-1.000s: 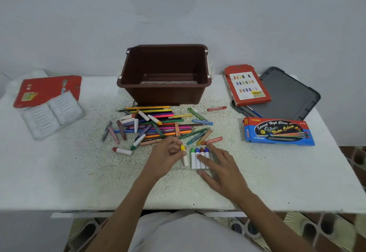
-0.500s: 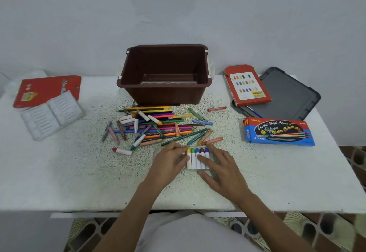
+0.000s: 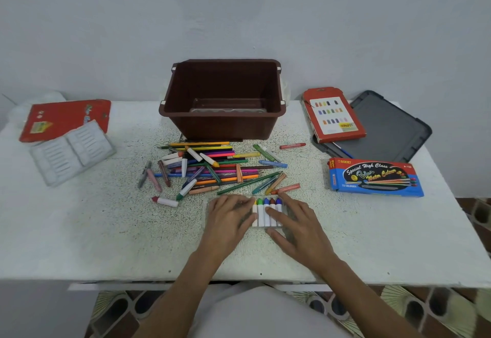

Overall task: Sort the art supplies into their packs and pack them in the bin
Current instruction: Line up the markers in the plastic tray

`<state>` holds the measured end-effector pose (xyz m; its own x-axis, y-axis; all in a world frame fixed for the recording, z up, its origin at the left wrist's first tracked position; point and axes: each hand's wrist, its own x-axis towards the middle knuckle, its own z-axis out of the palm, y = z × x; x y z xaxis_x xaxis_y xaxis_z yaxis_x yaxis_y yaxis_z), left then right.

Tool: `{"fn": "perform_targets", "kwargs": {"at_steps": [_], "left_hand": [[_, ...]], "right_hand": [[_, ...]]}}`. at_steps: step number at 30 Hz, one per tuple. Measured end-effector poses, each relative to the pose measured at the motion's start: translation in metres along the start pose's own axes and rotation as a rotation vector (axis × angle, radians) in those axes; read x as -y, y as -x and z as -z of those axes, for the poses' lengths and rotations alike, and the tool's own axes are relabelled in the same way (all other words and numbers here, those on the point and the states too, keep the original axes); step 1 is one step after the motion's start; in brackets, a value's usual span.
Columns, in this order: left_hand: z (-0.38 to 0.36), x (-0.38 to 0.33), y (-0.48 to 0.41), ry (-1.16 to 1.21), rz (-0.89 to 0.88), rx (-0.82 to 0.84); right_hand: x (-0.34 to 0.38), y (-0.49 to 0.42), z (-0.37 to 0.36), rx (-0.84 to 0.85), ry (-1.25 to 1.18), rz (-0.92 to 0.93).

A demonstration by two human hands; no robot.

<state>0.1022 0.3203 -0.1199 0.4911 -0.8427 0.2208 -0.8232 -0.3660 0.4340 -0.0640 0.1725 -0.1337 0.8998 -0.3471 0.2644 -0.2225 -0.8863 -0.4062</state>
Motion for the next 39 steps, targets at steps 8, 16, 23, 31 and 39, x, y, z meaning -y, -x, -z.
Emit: {"fn": "perform_targets", "kwargs": {"at_steps": [8,16,23,31,39], "left_hand": [[0.013,0.016,0.005,-0.003,0.045,-0.168],[0.043,0.056,-0.001,-0.301,0.436,-0.248],[0.04,0.061,0.002,-0.347,0.493,-0.228],[0.057,0.037,-0.009,0.093,0.278,-0.264],[0.053,0.004,-0.017,0.504,0.309,-0.081]], "right_hand": [[0.0,0.0,0.001,0.005,0.02,-0.005],[0.001,0.0,0.002,0.005,0.013,-0.003],[0.0,0.0,0.001,0.013,0.019,-0.01],[0.0,0.0,0.001,0.01,0.008,-0.01],[0.0,-0.001,0.001,0.007,0.009,-0.005]]}}
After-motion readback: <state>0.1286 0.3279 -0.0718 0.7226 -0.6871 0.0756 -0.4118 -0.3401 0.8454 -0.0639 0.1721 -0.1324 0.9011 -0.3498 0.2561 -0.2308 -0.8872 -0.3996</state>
